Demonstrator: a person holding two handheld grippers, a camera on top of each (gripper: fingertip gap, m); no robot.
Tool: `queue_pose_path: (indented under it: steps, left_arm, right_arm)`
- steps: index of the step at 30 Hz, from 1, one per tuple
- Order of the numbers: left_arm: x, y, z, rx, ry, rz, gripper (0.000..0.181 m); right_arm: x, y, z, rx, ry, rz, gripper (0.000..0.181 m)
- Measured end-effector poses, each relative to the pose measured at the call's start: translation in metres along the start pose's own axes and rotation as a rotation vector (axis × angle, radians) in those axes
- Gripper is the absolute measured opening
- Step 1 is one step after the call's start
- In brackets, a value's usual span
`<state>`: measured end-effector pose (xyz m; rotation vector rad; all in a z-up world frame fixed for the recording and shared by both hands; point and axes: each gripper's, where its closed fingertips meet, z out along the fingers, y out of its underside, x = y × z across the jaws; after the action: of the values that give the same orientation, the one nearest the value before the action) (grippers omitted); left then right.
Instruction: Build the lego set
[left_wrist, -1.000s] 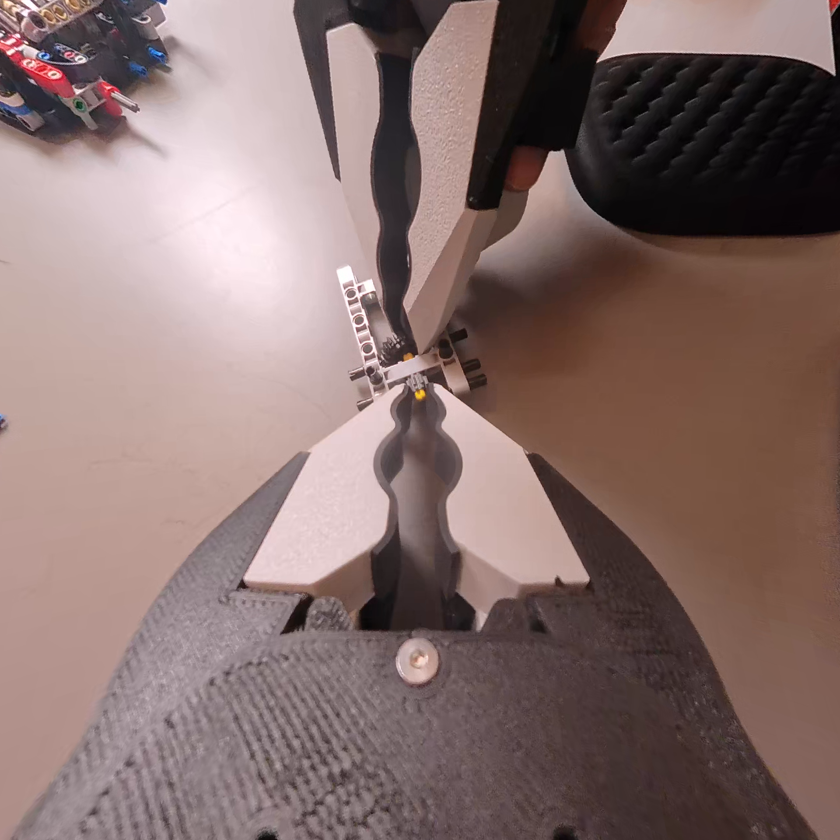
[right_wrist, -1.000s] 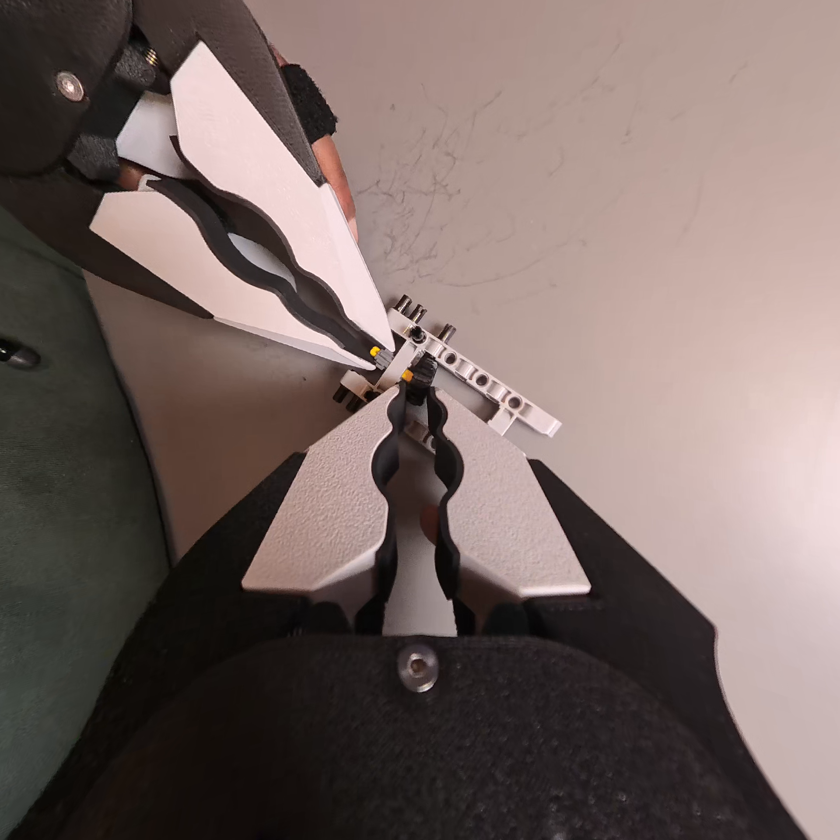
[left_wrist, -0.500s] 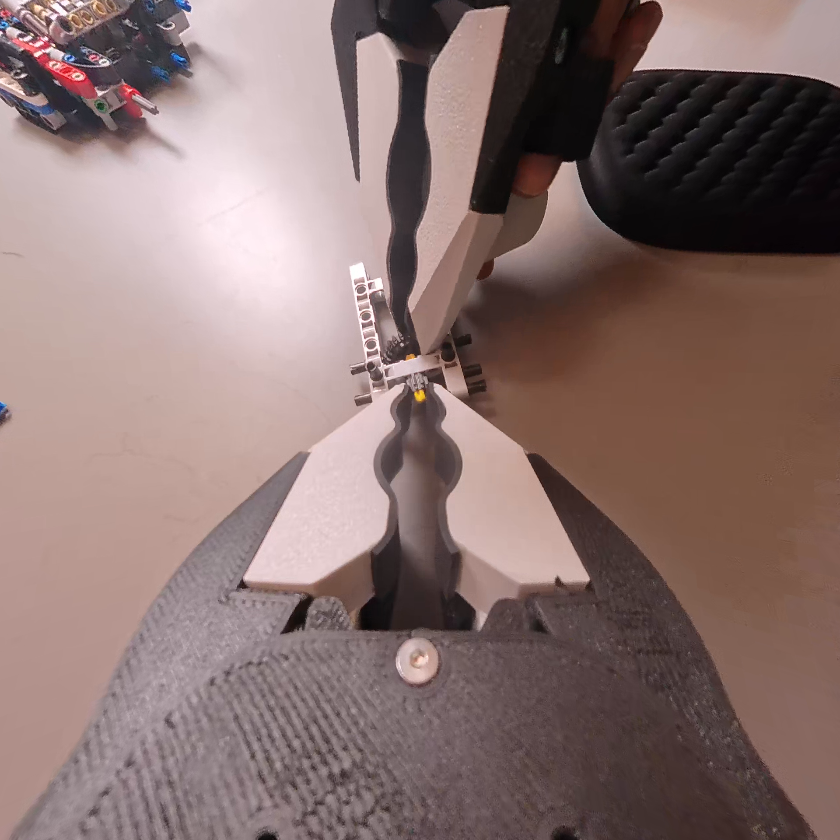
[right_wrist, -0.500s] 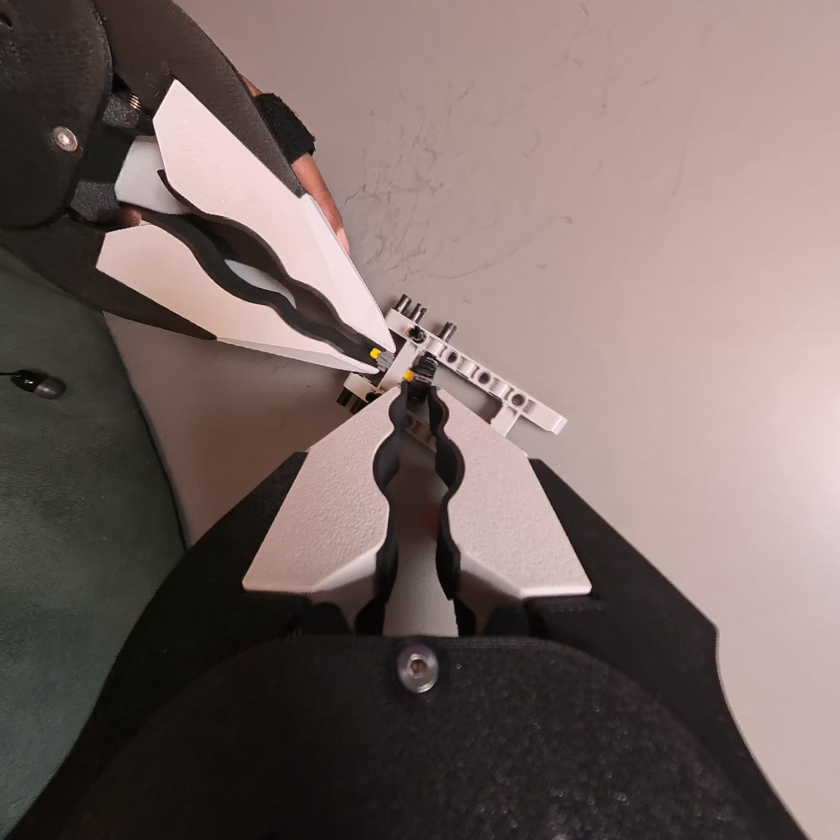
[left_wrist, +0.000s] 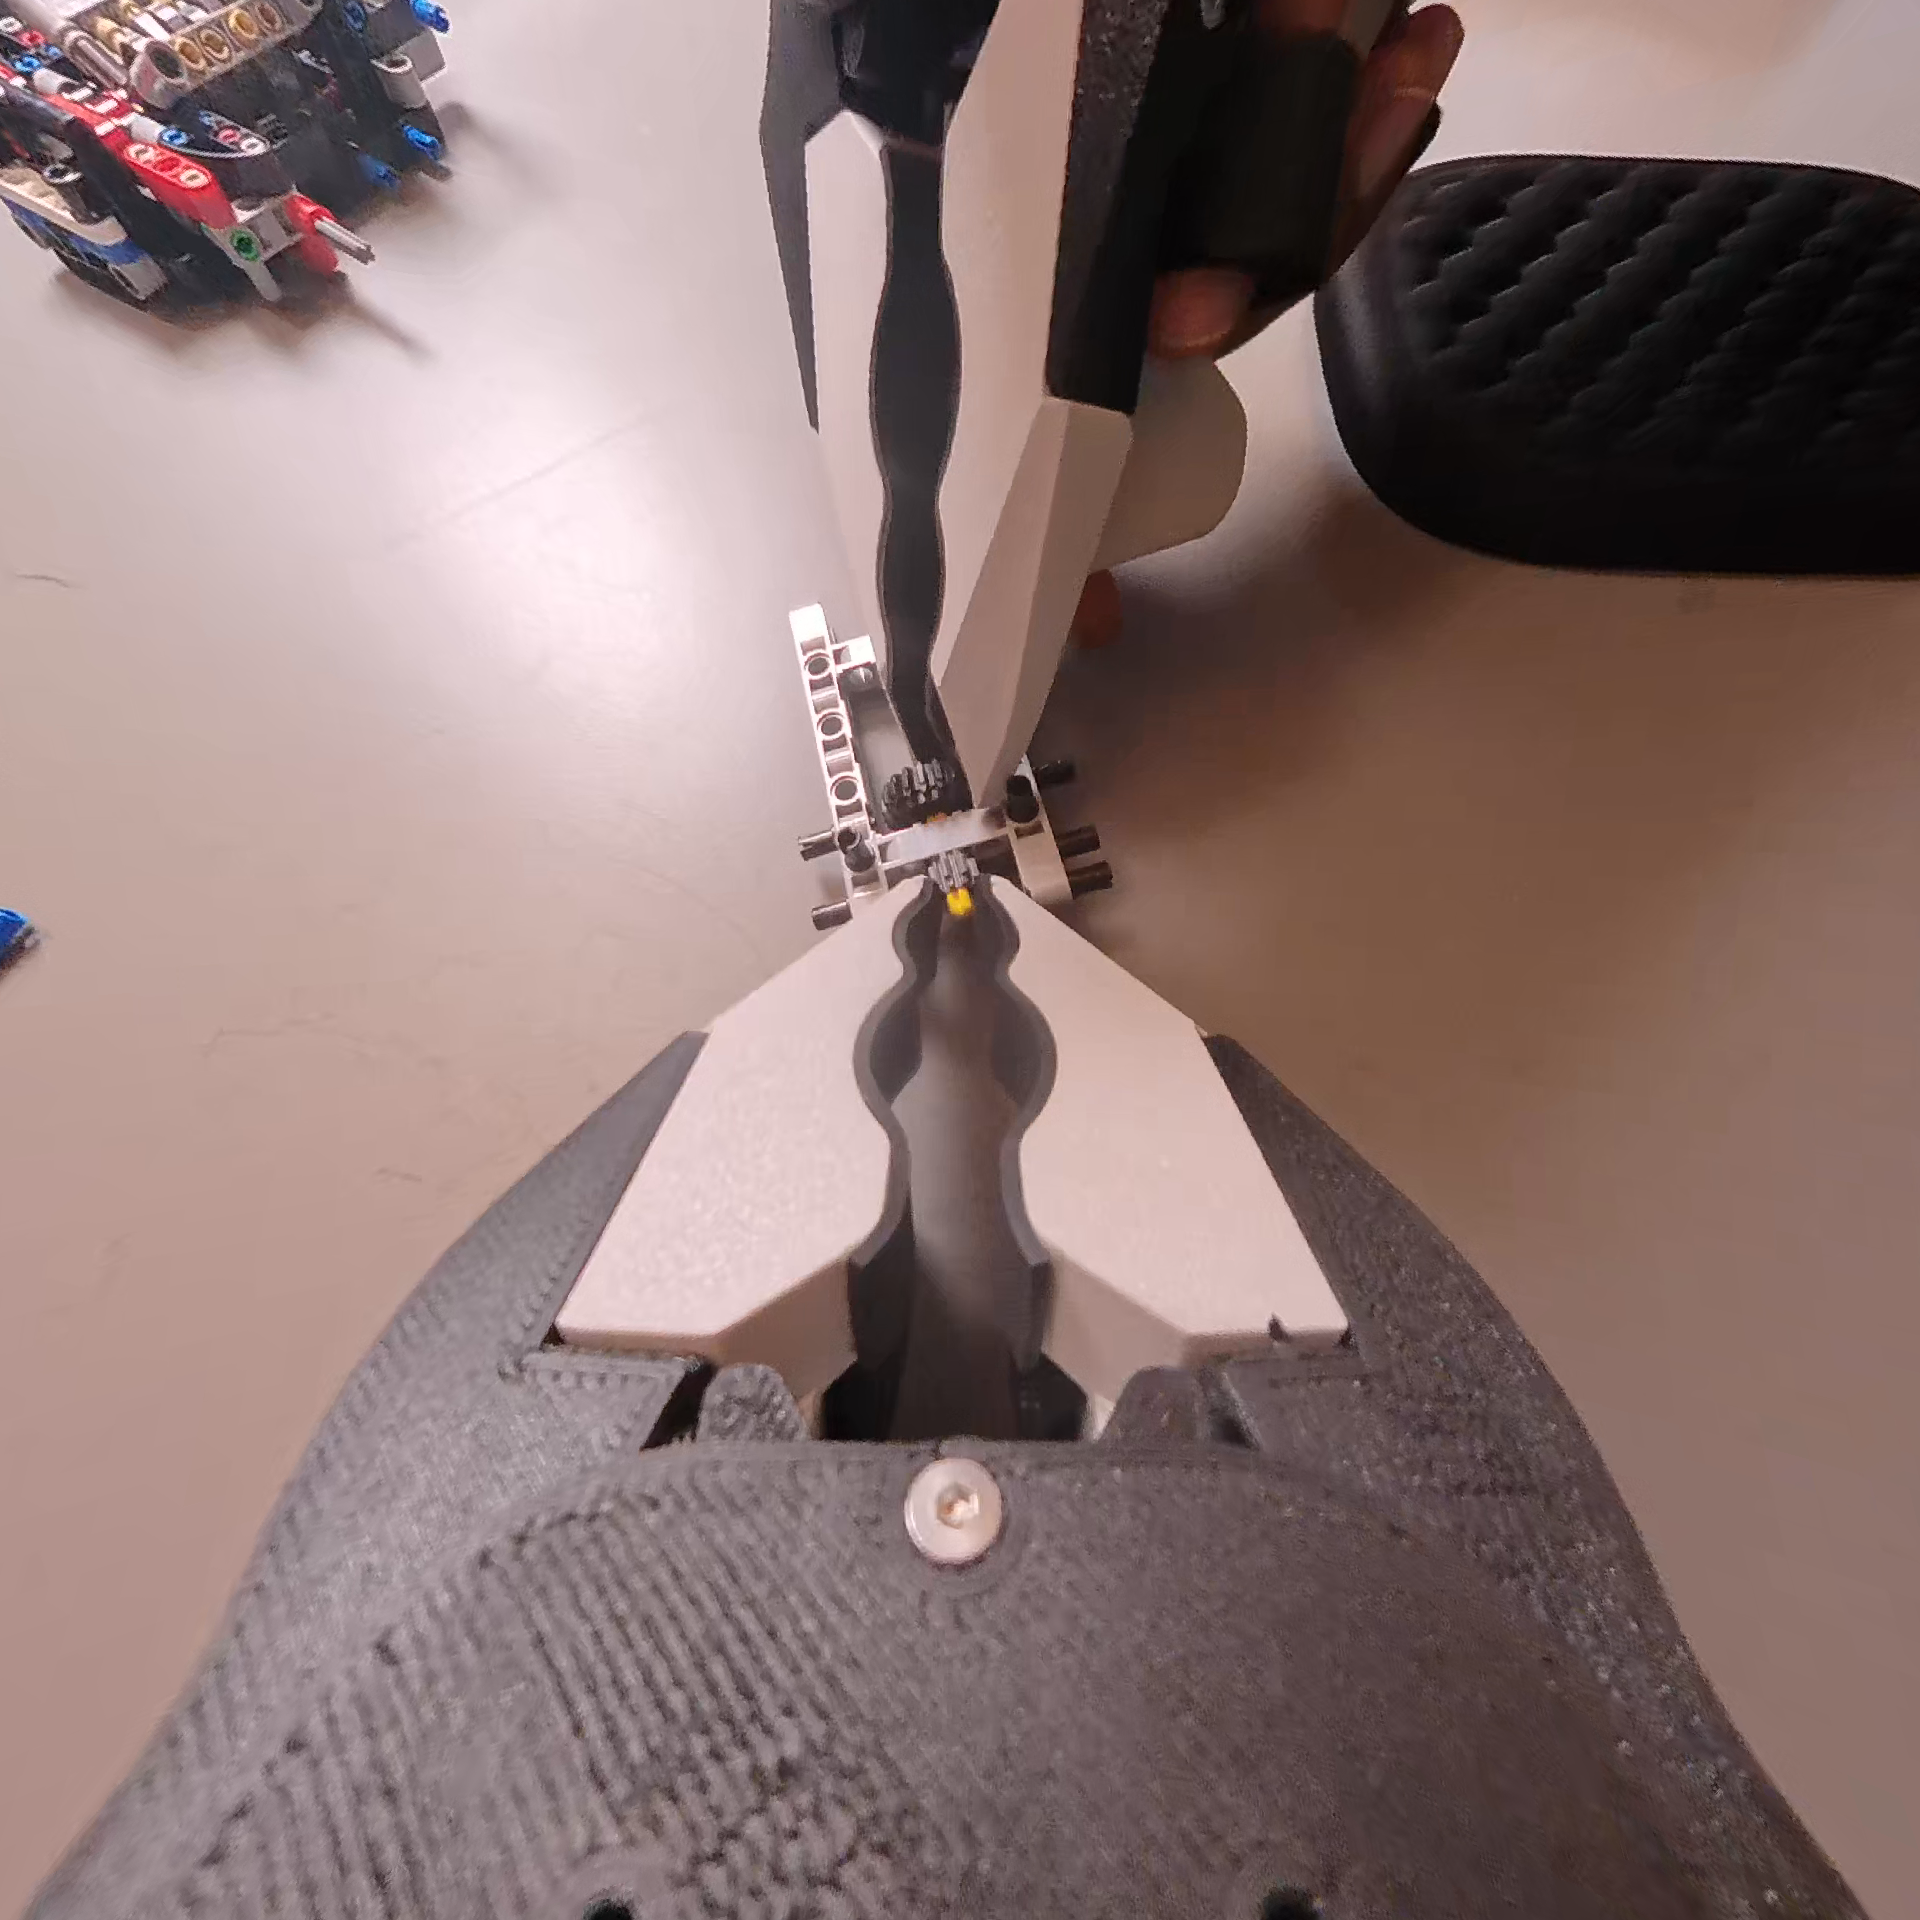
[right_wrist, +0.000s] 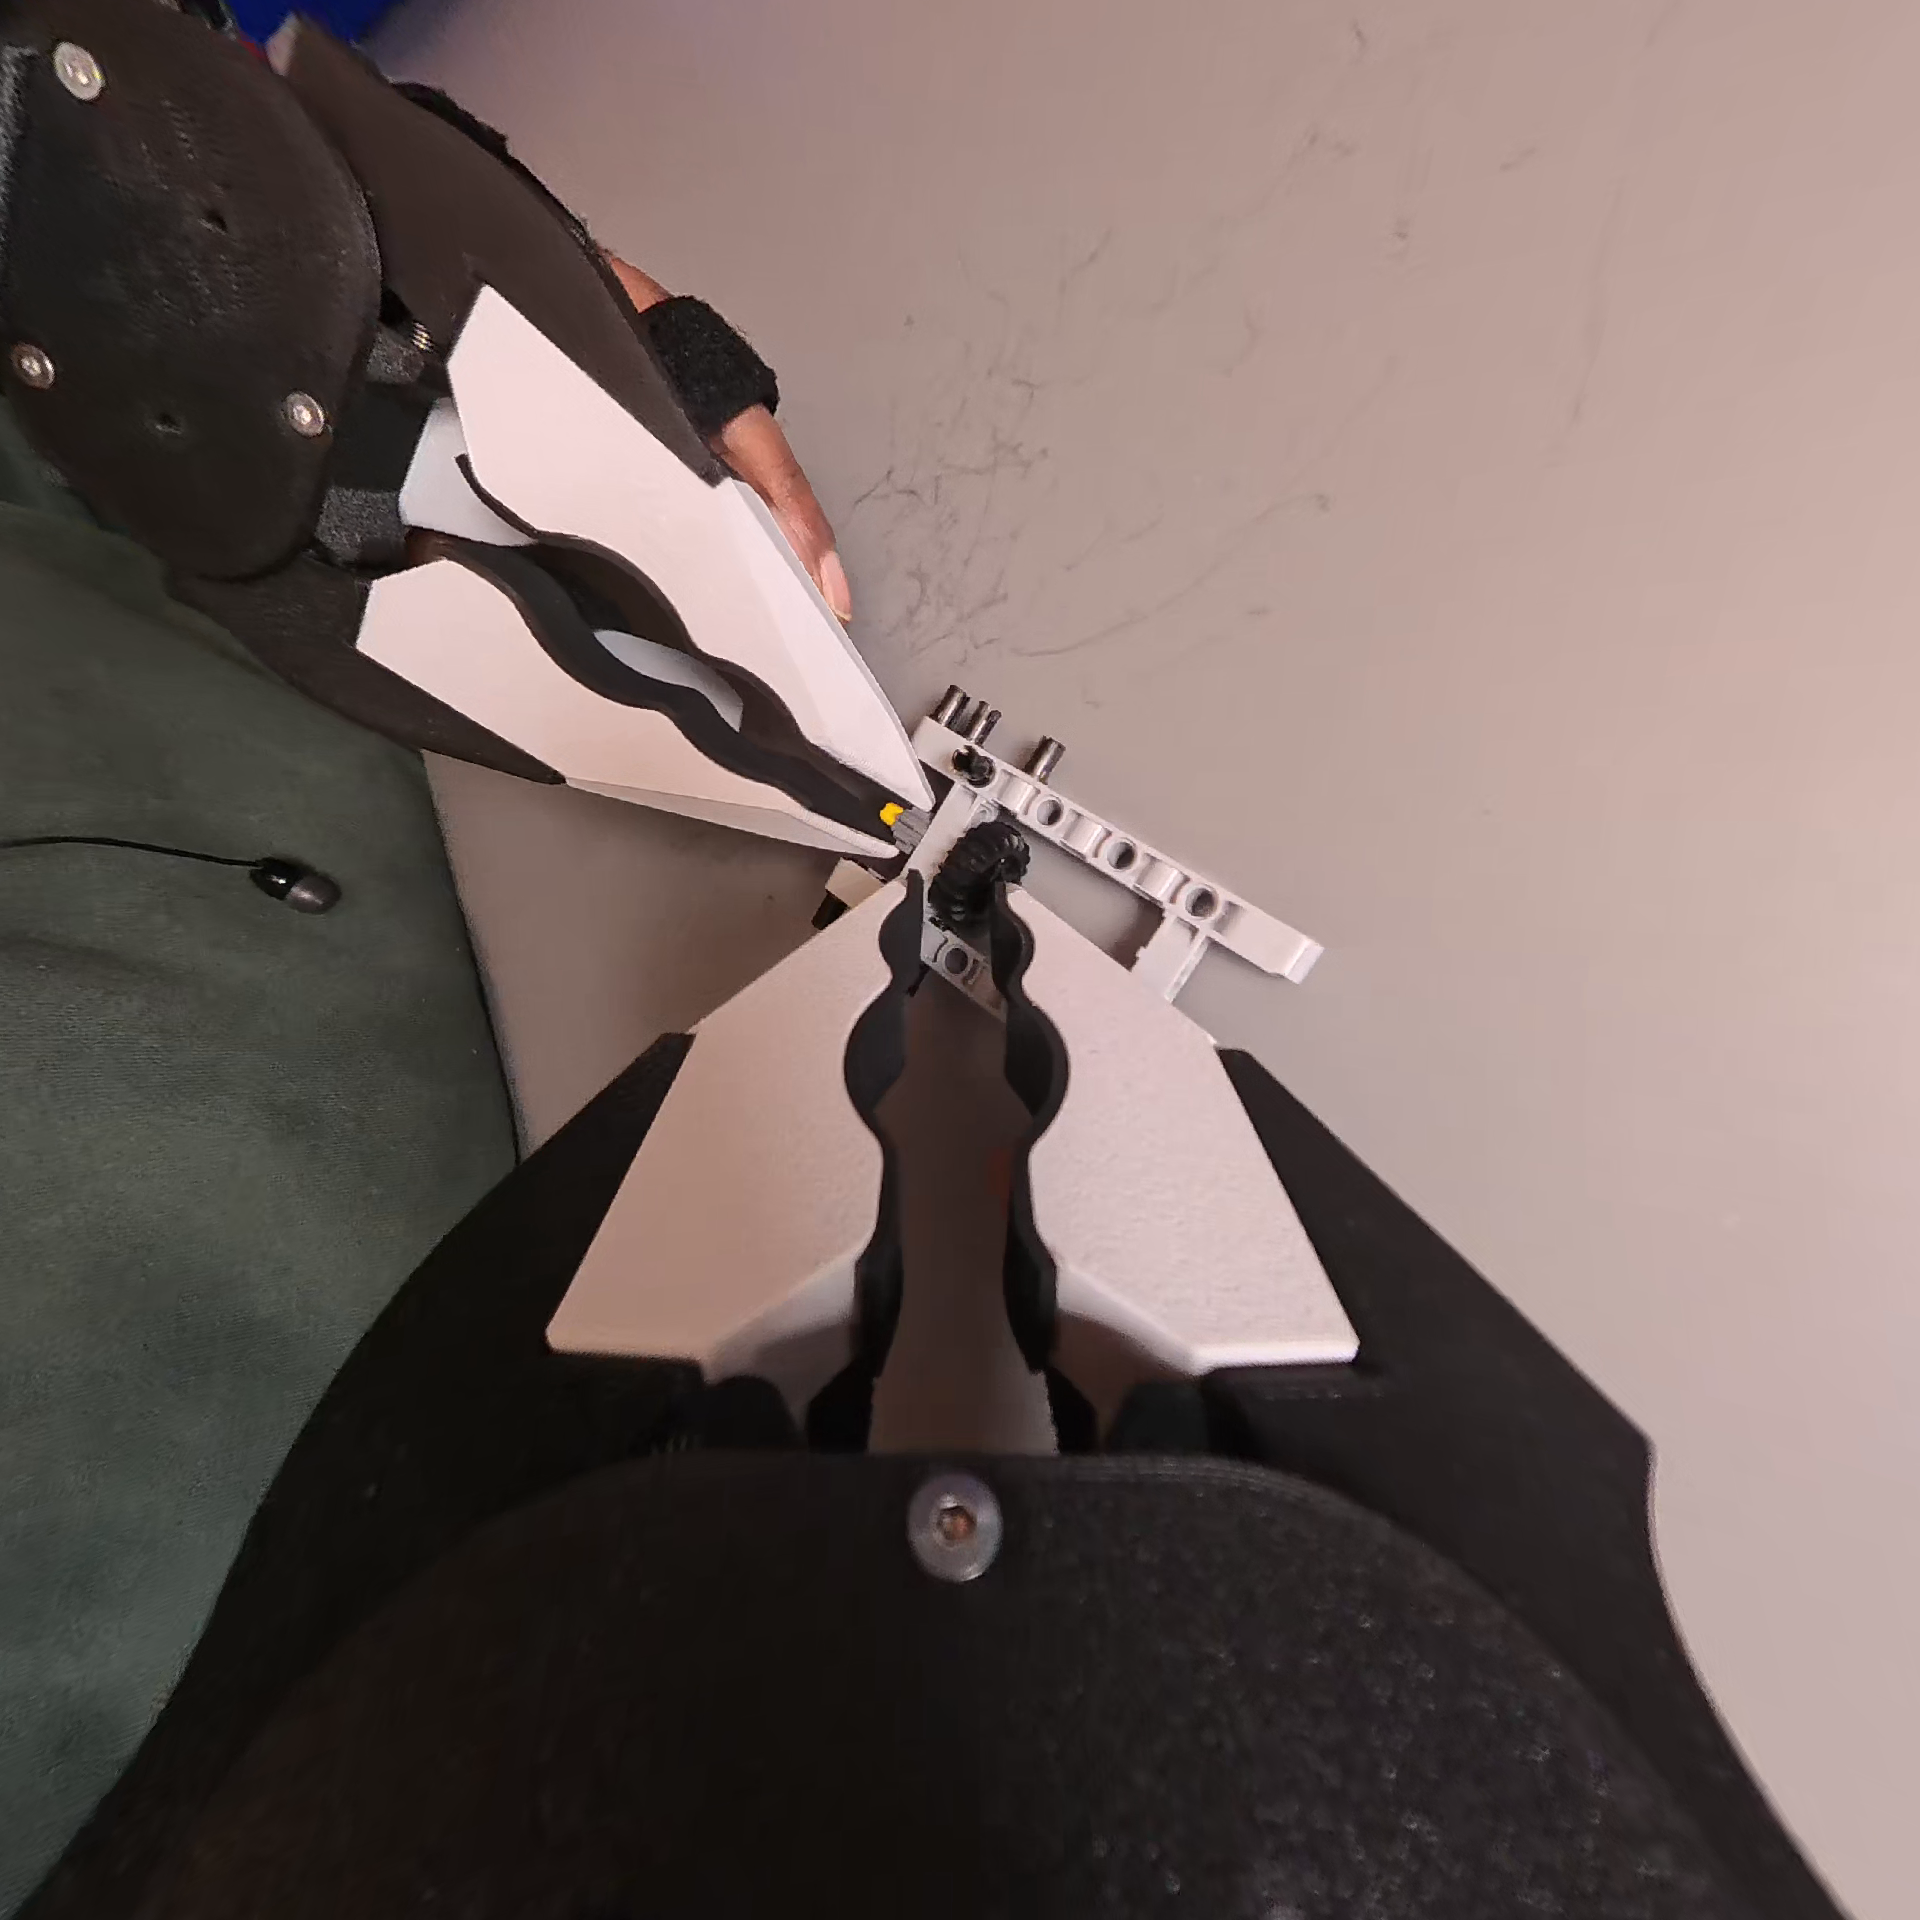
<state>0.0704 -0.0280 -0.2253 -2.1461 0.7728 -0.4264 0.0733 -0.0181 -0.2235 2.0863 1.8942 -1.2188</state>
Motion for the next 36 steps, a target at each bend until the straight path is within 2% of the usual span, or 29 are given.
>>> queue_pose_path:
  steps: [9, 12, 16, 22, 26, 33, 36]
  left_arm:
    - [0.002, -0.003, -0.002, 0.014, -0.01, 0.032, 0.004]
    - [0.001, -0.003, -0.003, 0.012, -0.013, 0.027, 0.004]
    - [0.001, -0.003, -0.003, 0.01, -0.018, 0.024, 0.004]
    - [0.0, 0.0, -0.002, -0.005, -0.023, 0.027, 0.004]
    - [0.0, 0.001, -0.002, -0.005, -0.013, 0.008, 0.004]
    - [0.001, 0.001, 0.001, -0.005, -0.014, 0.021, 0.004]
    - [0.001, 0.002, 0.001, -0.005, 0.008, 0.005, 0.004]
  right_arm:
    - [-0.003, 0.001, 0.0, -0.006, -0.006, 0.006, 0.014]
    - [-0.012, -0.001, -0.001, 0.013, -0.08, 0.041, 0.033]
    - [-0.015, -0.002, -0.001, 0.026, -0.098, 0.057, 0.039]
    - [-0.024, 0.0, 0.002, 0.005, -0.046, -0.022, 0.054]
    - [-0.026, 0.002, 0.006, -0.014, 0.046, -0.085, 0.06]
    - [-0.023, 0.001, 0.008, 0.009, 0.112, -0.104, 0.06]
    - [-0.018, 0.002, 0.007, 0.03, 0.141, -0.11, 0.048]
